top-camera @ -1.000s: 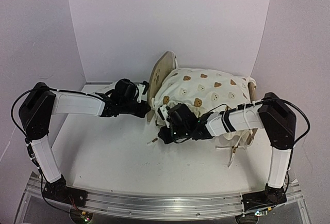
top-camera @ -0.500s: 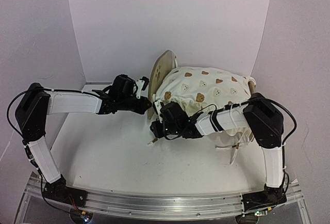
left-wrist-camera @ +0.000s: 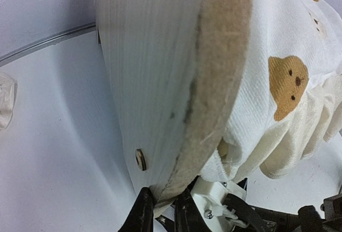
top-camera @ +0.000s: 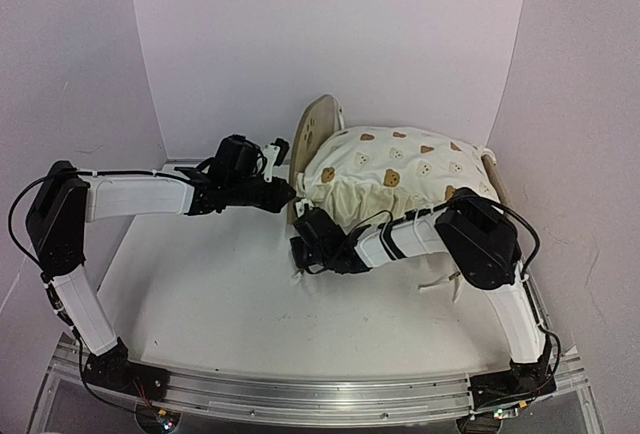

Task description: Set up the pet bed

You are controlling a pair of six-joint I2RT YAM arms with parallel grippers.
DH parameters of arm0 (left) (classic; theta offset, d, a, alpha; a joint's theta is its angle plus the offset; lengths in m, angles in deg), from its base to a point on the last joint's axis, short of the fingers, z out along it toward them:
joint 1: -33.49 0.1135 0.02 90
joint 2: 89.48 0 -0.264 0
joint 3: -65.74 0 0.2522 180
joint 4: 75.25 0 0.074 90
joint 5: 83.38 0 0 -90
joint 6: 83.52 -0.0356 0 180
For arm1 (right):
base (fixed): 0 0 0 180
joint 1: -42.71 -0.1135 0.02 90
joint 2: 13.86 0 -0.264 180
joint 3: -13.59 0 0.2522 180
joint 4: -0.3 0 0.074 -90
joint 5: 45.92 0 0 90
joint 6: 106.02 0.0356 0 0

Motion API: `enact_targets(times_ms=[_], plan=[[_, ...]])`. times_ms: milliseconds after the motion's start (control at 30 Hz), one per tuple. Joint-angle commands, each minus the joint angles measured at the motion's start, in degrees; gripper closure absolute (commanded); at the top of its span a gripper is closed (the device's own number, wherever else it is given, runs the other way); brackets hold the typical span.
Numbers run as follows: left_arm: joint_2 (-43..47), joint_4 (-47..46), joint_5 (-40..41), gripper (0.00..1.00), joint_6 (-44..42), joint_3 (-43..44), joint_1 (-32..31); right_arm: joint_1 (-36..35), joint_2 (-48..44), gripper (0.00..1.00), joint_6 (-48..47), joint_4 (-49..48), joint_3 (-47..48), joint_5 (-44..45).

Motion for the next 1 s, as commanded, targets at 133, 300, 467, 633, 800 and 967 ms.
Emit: enact_targets(times_ms=[133,300,467,633,800,967], plan=[[5.9,-14.4,-4.5,1.0,2.2,6.2,-0.3,-0.3,-0.2,0.5,6.2,2.2,3.9,4.6],[6.1,-14.4,-2.6,1.0,1.2,6.1,-0.3,0.2,-9.8,0.57,1.5,-2.5,-5.1,0.2],[6.0,-14.4,-2.8,1.0,0.4,7.2,-0.3,1.2,-14.6,0.55,-16.6,-7.5,-10.4,-19.0],[6.0,-14.4,-2.8,1.0,-0.3,7.9,-0.3,1.5,-14.9,0.58,-29.2,-7.9,-10.5,-24.4],[5.6,-14.4,-3.6,1.0,0.2,9.7,-0.3,1.5,-9.3,0.72,-17.9,-19.0,-10.3,-13.9],[5.9,-14.3,-4.8,1.0,0.3,10.1,-0.3,1.5,-4.6,0.75,-10.8,-23.3,-7.7,-5.6]])
